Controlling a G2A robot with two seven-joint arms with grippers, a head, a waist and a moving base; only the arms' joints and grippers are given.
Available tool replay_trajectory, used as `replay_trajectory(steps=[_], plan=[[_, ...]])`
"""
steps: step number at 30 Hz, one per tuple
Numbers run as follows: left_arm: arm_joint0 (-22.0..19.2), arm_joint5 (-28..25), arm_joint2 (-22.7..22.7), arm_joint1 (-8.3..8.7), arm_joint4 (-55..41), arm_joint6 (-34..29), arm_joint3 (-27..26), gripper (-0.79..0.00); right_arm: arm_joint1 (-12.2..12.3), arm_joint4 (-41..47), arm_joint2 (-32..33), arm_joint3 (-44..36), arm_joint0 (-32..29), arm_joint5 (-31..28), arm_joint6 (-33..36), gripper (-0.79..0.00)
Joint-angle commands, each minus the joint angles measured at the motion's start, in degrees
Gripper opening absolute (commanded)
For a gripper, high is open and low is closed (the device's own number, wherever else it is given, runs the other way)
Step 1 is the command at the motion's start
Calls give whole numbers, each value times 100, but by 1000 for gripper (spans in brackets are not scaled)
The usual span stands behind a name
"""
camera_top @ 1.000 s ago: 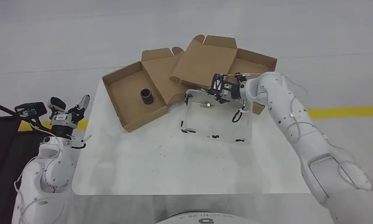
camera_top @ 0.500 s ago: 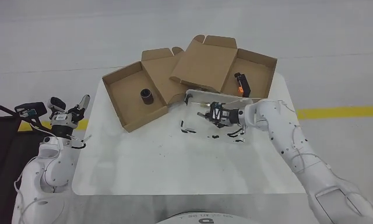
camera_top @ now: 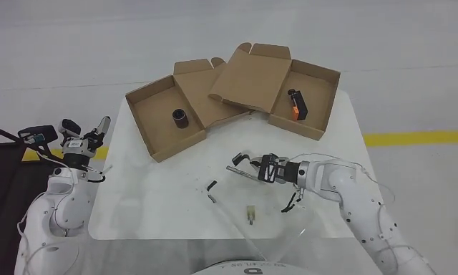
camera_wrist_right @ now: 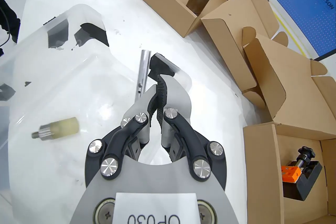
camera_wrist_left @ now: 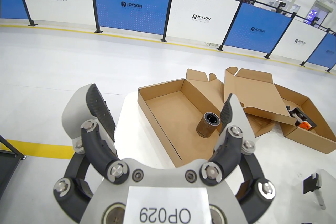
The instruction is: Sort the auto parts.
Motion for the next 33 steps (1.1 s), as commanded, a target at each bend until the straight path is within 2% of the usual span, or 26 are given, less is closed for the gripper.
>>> replay_trajectory(steps=[1,7,8,9,10,11,12,16,18,19,21,22,25,26,27,30,33], plan=[[0,0,0,0,0,0,0,0,0,0,0,0,-1,0,0,-785],[0,0,0,0,0,0,0,0,0,0,0,0,-1,0,0,-785],[0,0,0,0,0,0,0,0,0,0,0,0,-1,0,0,-757],[0,0,0,0,0,0,0,0,0,0,0,0,-1,0,0,-523],[0,0,0,0,0,0,0,0,0,0,0,0,-1,0,0,-391],[0,0,0,0,0,0,0,0,0,0,0,0,-1,0,0,-391],[0,0,0,0,0,0,0,0,-1,5,-3,1,-6,25,-15,0],[0,0,0,0,0,0,0,0,17,-7,-41,34,-48,-103,-37,0],[0,0,0,0,0,0,0,0,48,-49,-12,-37,-121,-284,182,0],[0,0,0,0,0,0,0,0,64,-49,10,-95,-173,-363,288,-40],[0,0,0,0,0,0,0,0,91,-35,63,-206,-284,-424,463,-363],[0,0,0,0,0,0,0,0,105,-66,68,-256,-343,-478,592,-419],[0,0,0,0,0,0,0,0,132,-51,99,-405,-426,-534,869,-400],[0,0,0,0,0,0,0,0,138,-35,99,-438,-443,-544,929,-348],[0,0,0,0,0,0,0,0,144,-34,90,-460,-459,-559,994,-336],[0,0,0,0,0,0,0,0,156,-48,35,-522,-471,-600,1173,-391],[0,0,0,0,0,0,0,0,150,-57,-86,-527,-434,-523,1378,-406]])
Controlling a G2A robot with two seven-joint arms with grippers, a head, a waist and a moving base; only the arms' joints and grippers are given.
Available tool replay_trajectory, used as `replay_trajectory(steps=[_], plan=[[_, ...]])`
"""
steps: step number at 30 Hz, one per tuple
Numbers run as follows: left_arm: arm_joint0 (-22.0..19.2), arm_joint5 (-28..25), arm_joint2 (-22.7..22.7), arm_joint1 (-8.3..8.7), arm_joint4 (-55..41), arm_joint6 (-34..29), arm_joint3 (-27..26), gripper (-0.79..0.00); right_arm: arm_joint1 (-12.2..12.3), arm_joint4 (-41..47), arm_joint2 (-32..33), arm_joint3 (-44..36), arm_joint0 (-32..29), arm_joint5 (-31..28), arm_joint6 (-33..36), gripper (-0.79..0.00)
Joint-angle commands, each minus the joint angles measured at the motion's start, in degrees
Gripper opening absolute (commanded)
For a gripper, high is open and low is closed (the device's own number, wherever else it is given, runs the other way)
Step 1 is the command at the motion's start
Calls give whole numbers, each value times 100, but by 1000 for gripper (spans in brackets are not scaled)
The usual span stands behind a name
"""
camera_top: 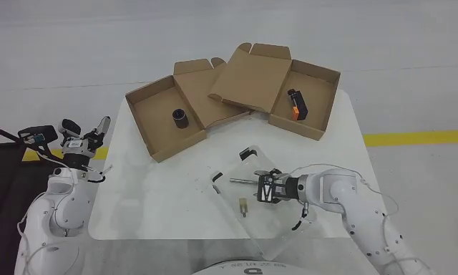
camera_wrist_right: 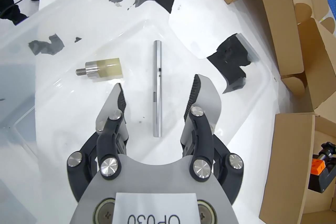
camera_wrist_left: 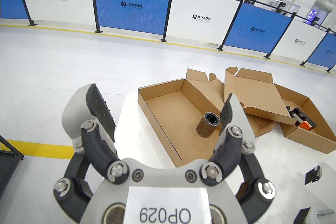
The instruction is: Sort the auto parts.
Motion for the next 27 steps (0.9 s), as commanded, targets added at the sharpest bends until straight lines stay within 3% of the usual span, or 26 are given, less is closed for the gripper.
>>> replay_trajectory(steps=[1,10,27], plan=[[0,0,0,0,0,0,0,0,-16,9,-111,14,54,115,150,-406],[0,0,0,0,0,0,0,0,-140,397,-643,419,650,586,738,-394],[0,0,0,0,0,0,0,0,-300,868,-1469,1042,1351,799,2018,-434]])
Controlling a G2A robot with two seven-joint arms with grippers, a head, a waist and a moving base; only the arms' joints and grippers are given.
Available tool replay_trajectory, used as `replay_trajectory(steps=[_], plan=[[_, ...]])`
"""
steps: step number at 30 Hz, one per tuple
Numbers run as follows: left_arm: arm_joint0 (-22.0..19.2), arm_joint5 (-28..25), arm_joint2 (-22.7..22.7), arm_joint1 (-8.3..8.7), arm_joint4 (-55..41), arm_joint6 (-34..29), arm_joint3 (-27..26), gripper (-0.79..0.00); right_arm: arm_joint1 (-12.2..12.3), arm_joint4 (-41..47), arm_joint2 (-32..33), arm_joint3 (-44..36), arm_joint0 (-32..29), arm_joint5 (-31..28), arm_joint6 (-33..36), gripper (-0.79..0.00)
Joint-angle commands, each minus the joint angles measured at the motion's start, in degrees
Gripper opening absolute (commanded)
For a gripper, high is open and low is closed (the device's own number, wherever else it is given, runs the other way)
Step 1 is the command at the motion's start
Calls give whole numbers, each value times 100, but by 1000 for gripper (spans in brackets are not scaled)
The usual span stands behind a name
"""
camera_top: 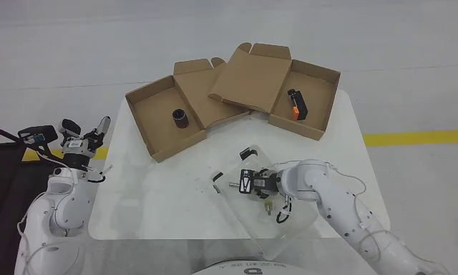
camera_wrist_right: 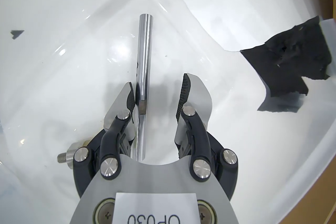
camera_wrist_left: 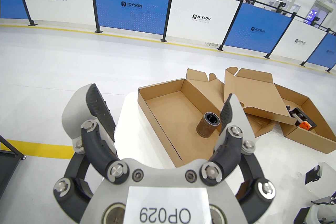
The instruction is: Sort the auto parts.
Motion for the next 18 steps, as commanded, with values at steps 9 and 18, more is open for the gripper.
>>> replay_trajectory(steps=[9,18], plan=[[0,0,0,0,0,0,0,0,-16,8,-206,25,133,20,168,-785],[0,0,0,0,0,0,0,0,194,-319,561,-858,-410,59,-1208,-785]])
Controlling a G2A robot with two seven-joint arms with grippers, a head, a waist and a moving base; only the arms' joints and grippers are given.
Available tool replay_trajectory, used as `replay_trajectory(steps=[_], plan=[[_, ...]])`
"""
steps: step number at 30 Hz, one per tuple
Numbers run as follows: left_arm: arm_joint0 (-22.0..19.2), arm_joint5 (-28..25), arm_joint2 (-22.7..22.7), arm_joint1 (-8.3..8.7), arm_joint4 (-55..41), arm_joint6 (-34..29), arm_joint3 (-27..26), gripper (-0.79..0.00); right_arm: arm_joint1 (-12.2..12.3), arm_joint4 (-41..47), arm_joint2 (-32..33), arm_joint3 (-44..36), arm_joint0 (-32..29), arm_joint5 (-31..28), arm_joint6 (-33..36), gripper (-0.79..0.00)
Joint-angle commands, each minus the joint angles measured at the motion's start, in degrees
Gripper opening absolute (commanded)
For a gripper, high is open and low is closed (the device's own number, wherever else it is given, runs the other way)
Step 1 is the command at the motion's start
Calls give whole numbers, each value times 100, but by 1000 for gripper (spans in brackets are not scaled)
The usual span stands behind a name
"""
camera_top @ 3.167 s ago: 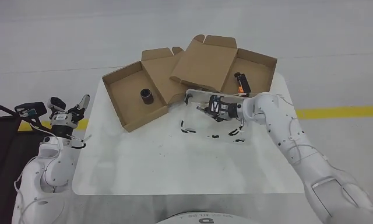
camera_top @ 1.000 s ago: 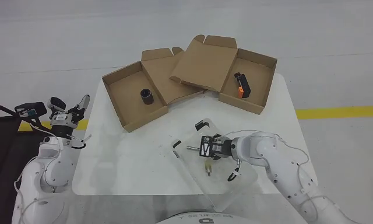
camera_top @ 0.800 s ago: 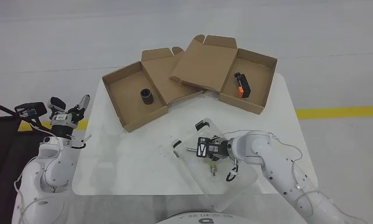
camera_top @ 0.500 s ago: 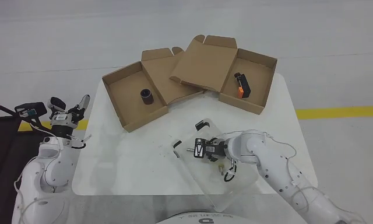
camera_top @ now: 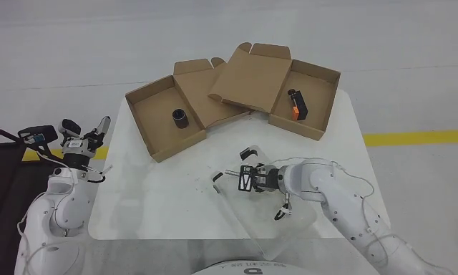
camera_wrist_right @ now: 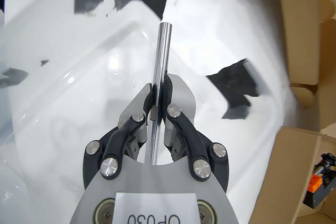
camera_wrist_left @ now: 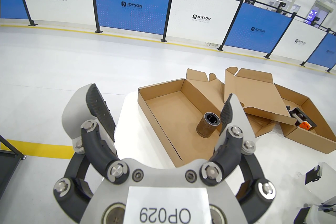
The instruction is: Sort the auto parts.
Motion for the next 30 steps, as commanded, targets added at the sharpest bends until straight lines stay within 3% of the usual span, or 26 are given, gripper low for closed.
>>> replay_trajectory(steps=[1,8,14,17,23,30], plan=[[0,0,0,0,0,0,0,0,53,-127,203,-152,-184,-2,-378,-785],[0,0,0,0,0,0,0,0,198,-295,867,-606,-716,1,-1676,-785],[0,0,0,0,0,0,0,0,239,83,1637,-640,-745,622,-2490,-785],[0,0,0,0,0,0,0,0,205,529,1740,-409,-297,892,-2224,-785],[0,0,0,0,0,0,0,0,46,995,1423,212,842,2191,-948,-785],[0,0,0,0,0,0,0,0,-15,1338,1185,397,1121,2213,-636,-785]])
